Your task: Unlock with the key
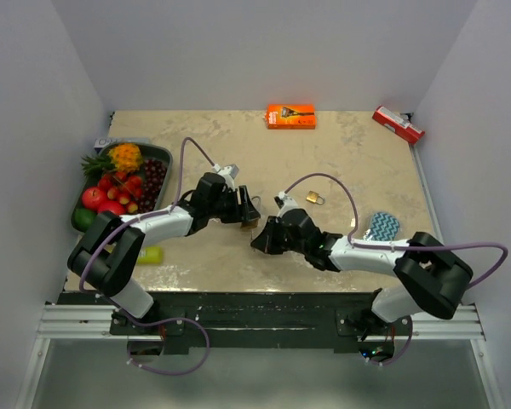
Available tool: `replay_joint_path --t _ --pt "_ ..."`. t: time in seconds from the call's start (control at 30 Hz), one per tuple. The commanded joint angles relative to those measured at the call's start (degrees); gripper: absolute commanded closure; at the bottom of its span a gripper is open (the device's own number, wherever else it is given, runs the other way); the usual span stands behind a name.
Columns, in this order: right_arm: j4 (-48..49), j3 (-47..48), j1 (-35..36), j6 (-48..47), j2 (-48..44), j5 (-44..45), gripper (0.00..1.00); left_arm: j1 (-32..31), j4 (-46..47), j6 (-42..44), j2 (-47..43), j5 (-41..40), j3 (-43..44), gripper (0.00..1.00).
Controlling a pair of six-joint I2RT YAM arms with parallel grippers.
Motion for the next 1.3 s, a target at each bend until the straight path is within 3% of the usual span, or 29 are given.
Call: replay_joint_path --t 0.0,1.27 --pt "3.36 3.48 0.11 -0.61 3.23 -2.5 1.0 0.26 5.2 -1.37 -2.65 2.31 0.45 1.0" --pt "11.36 1.46 -7.01 1.06 7.63 -8.31 1.0 0.17 6.07 -1.98 -2.12 3.81 0.18 1.0"
